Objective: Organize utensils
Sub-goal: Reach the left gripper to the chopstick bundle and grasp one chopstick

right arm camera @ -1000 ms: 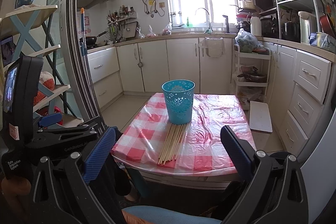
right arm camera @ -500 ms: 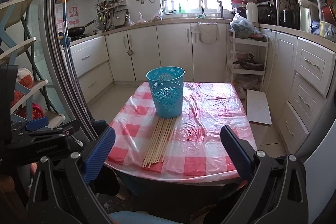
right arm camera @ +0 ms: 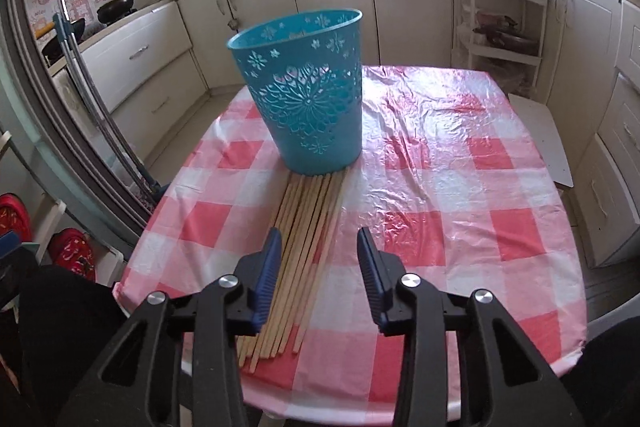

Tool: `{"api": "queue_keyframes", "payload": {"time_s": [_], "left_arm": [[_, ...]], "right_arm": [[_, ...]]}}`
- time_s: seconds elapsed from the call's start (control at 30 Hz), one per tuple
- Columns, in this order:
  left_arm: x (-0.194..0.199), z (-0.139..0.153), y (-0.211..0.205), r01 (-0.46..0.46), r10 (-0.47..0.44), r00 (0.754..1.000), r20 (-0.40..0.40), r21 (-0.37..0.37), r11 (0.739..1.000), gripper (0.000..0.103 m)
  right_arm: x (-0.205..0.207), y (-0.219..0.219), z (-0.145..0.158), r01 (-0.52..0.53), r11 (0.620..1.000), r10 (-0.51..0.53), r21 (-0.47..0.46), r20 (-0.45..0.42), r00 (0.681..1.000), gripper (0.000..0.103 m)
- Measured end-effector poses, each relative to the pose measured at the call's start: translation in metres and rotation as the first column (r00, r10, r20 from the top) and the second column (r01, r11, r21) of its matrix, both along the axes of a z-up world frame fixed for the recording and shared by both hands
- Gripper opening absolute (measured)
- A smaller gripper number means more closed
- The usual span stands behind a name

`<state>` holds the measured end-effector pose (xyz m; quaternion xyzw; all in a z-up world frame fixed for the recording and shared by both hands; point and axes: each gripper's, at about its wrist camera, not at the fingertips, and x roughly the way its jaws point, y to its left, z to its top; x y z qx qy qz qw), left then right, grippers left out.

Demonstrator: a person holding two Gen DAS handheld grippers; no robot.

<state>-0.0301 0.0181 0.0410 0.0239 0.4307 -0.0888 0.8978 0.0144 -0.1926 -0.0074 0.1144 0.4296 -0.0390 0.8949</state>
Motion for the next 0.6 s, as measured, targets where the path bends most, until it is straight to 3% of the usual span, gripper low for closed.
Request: {"api": "queue_keyframes", "payload": {"time_s": [0.17, 0.37, 0.6], "left_arm": [[0.023, -0.011, -0.008, 0.003, -0.003, 1.0, -0.02, 0.012, 1.0, 0.095], [0.051, -0.032, -0.021, -0.003, 0.004, 0.997, -0.08, 0.011, 1.0, 0.095], [0.083, -0.058, -0.051, 0.014, -0.011, 0.99, -0.139, 0.023, 1.0, 0.095]], "right_arm": [[0.048, -0.016, -0.033, 0.03, 1.0, -0.03, 0.0, -0.08, 0.996, 0.024], [0.077, -0.02, -0.058, 0.017, 1.0, -0.018, -0.013, -0.127, 0.992, 0.017], [0.078, -0.016, -0.054, -0.103, 0.993, 0.096, -0.048, -0.136, 0.986, 0.009]]}}
